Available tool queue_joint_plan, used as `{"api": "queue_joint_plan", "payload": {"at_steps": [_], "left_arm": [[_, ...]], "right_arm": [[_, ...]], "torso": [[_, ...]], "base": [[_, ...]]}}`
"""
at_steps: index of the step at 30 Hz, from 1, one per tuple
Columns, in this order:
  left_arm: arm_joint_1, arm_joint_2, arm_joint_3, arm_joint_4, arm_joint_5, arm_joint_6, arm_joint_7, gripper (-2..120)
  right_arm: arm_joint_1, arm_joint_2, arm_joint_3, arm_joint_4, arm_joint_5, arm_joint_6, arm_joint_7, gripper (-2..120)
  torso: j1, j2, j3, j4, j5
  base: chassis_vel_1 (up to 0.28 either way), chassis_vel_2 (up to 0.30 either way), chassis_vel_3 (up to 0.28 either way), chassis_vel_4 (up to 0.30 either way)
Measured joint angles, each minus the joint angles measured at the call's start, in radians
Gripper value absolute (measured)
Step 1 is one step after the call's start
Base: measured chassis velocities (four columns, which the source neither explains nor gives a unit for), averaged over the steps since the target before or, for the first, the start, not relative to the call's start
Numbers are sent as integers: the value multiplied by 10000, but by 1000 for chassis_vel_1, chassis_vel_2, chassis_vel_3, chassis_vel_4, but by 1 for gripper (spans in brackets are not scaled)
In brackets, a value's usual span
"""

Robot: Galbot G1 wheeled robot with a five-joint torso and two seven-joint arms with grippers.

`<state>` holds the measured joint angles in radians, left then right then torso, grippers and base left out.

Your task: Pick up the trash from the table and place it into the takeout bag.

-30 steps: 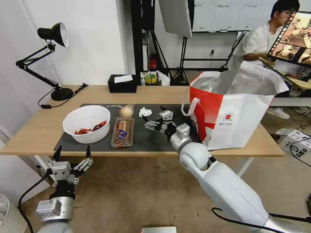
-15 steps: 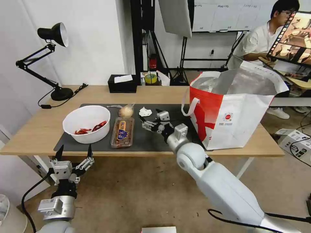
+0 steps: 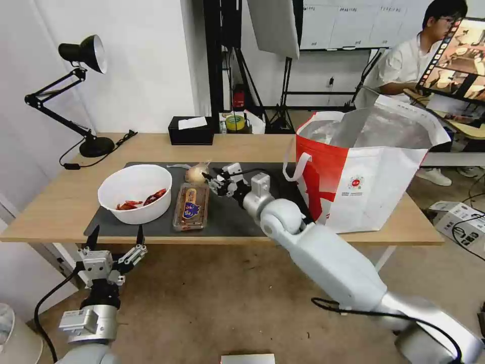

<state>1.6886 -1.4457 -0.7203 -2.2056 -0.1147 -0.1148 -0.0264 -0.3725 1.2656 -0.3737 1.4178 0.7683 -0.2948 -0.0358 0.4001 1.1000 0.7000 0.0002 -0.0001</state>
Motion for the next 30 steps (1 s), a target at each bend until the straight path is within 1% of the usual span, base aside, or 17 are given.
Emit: {"api": "queue_joint_plan", "payload": {"at_steps": [2,4,5,7,14,20,30], "left_arm": [[-6,18,131,-91,-439,136,94,100],[-11,23,149,-112,-540,182,111,100],[-76,56,209,-101,-839,323,177,100],[-199,190,266,90,-956,363,236,100],[-358,626,375,399,-1304,386,289,100],[-450,801,397,449,-1592,426,296,100],[-661,1064,529,563,-1918,570,305,100]], "right_arm": [[251,152,-192,-623,-7,-52,-505,8],[274,166,-211,-688,-11,-52,-557,7],[406,235,-337,-1052,-97,-55,-823,0],[496,269,-409,-1353,-388,-52,-1054,0],[597,348,-448,-1513,-510,-41,-1154,0],[654,475,-462,-1563,-505,-27,-1153,0],[1053,722,-697,-2100,-461,-56,-1239,0]], "torso": [[0,-1,0,-1,0],[0,0,0,-1,0],[0,0,0,-1,1],[0,0,1,-2,0],[0,-1,0,-3,0],[-1,-1,0,-3,0],[-1,-1,0,-2,1]], "base": [[0,0,0,0],[0,0,0,0],[0,0,0,0],[0,0,0,0],[0,0,0,0],[0,0,0,0],[0,0,0,0]]}}
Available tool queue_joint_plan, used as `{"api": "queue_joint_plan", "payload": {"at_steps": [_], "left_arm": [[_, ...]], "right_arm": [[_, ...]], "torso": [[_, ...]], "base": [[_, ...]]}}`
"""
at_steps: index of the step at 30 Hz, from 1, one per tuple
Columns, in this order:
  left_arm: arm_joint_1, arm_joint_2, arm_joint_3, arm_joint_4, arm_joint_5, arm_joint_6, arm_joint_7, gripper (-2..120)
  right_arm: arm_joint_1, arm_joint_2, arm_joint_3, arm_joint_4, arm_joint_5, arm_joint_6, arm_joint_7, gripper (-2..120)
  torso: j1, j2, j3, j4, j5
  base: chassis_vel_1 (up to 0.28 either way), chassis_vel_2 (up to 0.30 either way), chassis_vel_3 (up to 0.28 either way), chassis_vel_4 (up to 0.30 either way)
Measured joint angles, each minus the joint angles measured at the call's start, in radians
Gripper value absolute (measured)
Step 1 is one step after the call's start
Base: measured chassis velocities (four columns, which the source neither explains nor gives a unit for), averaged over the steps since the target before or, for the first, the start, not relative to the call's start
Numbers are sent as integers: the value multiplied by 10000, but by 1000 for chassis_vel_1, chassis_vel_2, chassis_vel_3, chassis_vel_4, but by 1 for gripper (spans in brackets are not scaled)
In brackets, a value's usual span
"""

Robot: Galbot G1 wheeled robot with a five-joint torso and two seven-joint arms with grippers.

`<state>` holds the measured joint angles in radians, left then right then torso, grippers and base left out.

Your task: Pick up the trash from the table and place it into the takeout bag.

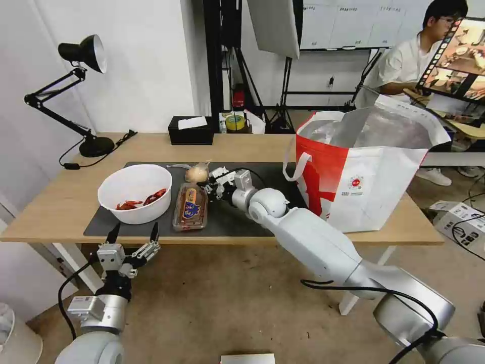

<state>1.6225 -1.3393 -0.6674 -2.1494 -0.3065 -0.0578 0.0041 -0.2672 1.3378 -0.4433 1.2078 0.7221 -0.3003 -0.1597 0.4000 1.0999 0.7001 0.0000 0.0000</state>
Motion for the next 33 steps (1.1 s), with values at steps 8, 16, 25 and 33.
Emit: {"api": "queue_joint_plan", "payload": {"at_steps": [8,16,25,33], "left_arm": [[-100,58,111,103,-6,10,17,100],[-123,81,134,113,-7,10,30,100],[-178,88,179,113,-19,17,36,100],[-193,161,201,116,-65,19,44,100]], "right_arm": [[180,10,-87,-158,270,-137,-81,0],[198,68,-131,-163,514,-192,-134,0],[326,142,-346,-253,714,-266,-249,0],[425,241,-428,-445,825,-468,-337,0]], "torso": [[-1,0,-1,0,0],[0,0,-1,0,0],[0,0,-1,0,0],[0,0,-1,0,0]], "base": [[0,0,0,0],[0,0,0,0],[0,0,0,0],[0,0,0,0]]}}
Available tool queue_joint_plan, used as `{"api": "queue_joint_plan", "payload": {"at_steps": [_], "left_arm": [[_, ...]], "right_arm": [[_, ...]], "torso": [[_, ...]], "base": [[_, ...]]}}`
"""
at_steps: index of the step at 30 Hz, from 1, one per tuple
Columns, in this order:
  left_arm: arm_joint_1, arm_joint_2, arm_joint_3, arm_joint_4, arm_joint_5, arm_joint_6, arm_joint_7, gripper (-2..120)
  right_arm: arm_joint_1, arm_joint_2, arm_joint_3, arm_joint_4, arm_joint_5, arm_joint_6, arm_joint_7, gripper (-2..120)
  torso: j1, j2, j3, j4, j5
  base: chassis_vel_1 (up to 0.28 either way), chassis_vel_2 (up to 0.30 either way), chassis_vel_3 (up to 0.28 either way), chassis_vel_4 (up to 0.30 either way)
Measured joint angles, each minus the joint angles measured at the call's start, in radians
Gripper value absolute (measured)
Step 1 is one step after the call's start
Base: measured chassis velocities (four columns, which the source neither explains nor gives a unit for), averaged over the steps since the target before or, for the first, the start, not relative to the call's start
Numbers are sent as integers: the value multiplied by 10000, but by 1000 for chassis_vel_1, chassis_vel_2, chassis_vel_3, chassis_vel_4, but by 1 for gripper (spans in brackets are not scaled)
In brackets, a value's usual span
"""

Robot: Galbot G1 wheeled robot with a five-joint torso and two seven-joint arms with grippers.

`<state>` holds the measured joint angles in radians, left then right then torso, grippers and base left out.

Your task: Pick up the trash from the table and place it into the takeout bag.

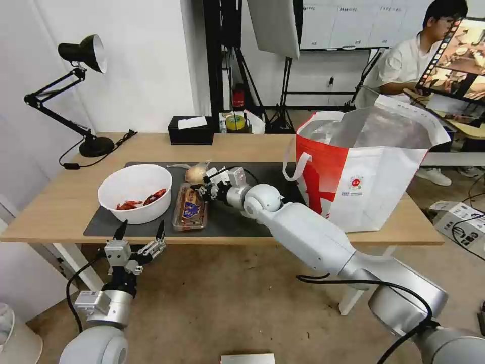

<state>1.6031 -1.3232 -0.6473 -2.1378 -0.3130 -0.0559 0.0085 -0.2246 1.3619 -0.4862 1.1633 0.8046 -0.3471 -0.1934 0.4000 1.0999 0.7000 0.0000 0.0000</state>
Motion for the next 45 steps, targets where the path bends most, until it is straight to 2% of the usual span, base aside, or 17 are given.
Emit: {"api": "queue_joint_plan", "payload": {"at_steps": [13,25,33,40,45], "left_arm": [[-105,123,86,159,-141,10,22,100],[-475,616,292,354,-771,348,28,100],[-716,1073,441,453,-2001,980,5,100],[-991,1806,430,431,-3519,1760,-52,100],[-1106,2016,493,407,-4428,2256,-211,100]], "right_arm": [[79,-21,-112,-94,55,-277,-14,0],[50,-217,-171,-70,41,-332,-58,0],[34,-243,-198,-34,27,-339,-170,0],[49,-257,-209,-32,27,-345,-373,0],[39,-322,-224,11,28,-345,-467,0]], "torso": [[0,1,0,0,0],[0,0,0,-1,1],[0,1,0,-1,0],[0,0,0,0,0],[0,1,0,-1,0]], "base": [[0,0,0,0],[0,0,0,0],[0,0,0,0],[0,0,0,0],[0,0,0,0]]}}
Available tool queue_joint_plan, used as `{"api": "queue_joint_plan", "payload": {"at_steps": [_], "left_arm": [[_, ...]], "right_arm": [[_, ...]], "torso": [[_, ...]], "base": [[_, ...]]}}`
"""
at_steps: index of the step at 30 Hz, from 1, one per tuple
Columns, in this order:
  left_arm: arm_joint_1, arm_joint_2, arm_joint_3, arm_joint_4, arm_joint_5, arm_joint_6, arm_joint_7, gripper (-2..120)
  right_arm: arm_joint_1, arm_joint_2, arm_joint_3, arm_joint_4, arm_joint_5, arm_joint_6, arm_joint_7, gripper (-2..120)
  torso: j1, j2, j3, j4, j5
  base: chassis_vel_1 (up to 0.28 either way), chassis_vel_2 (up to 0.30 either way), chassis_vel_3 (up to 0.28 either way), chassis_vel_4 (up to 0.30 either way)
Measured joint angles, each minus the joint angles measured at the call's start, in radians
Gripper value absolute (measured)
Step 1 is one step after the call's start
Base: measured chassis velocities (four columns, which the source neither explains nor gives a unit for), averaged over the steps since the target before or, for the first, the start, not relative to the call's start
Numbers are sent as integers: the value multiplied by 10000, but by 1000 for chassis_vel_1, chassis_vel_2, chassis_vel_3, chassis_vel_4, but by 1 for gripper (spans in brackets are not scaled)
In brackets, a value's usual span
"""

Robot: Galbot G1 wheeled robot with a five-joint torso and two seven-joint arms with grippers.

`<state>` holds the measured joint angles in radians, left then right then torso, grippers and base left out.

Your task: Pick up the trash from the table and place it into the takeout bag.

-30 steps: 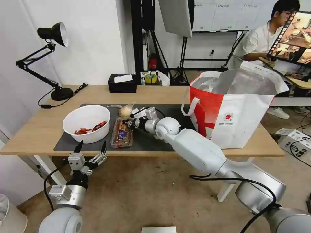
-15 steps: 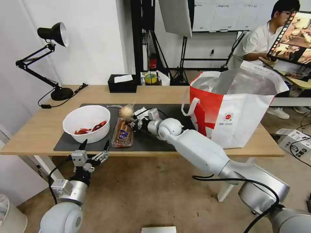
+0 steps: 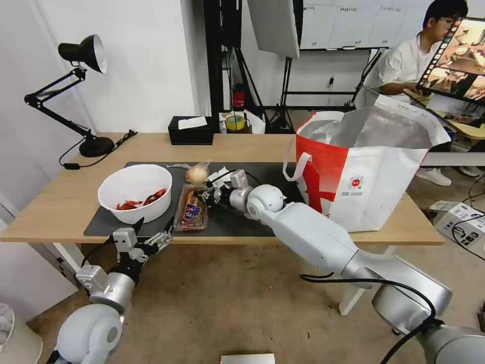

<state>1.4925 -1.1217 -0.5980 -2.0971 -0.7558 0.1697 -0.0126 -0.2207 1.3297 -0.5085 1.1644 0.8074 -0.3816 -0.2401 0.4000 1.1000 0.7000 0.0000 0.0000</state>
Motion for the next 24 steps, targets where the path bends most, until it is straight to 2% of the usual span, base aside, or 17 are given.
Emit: {"api": "queue_joint_plan", "payload": {"at_steps": [2,5,6,9,10,13,14,17,22,24], "left_arm": [[-64,48,46,0,-377,219,-140,100],[-324,150,89,-9,-1790,1016,-539,100],[-324,150,89,-9,-1790,1016,-539,100],[-757,273,-19,-30,-3632,1941,-1252,100],[-757,273,-19,-30,-3632,1941,-1252,100],[-1274,467,-83,177,-4818,2566,-1857,100],[-1274,467,-83,177,-4818,2566,-1857,100],[-1879,613,-178,537,-5802,3440,-2332,100],[-2250,679,-177,883,-6371,3789,-2374,100],[-2524,716,-176,1160,-6739,4177,-2330,100]], "right_arm": [[-9,-30,-4,20,0,0,-54,0],[-51,-64,-29,29,0,9,-167,0],[-51,-64,-29,29,0,9,-167,0],[-71,-89,-45,32,1,18,-204,0],[-71,-89,-45,32,1,18,-204,0],[-82,-94,-48,34,0,23,-211,0],[-82,-94,-48,34,0,23,-211,0],[-113,-98,-46,36,-6,30,-211,0],[-125,-113,-45,42,-9,34,-214,0],[-128,-120,-41,39,-10,37,-218,0]], "torso": [[0,0,0,0,0],[0,0,0,0,0],[0,0,0,0,0],[-1,0,0,0,0],[-1,0,0,0,0],[0,0,0,0,0],[0,0,0,0,0],[0,0,0,0,0],[0,0,0,0,0],[0,0,0,1,0]], "base": [[0,0,0,0],[0,0,0,0],[0,0,0,0],[0,0,0,0],[0,0,0,0],[0,0,0,0],[0,0,0,0],[0,0,0,0],[0,0,0,0],[0,0,0,0]]}}
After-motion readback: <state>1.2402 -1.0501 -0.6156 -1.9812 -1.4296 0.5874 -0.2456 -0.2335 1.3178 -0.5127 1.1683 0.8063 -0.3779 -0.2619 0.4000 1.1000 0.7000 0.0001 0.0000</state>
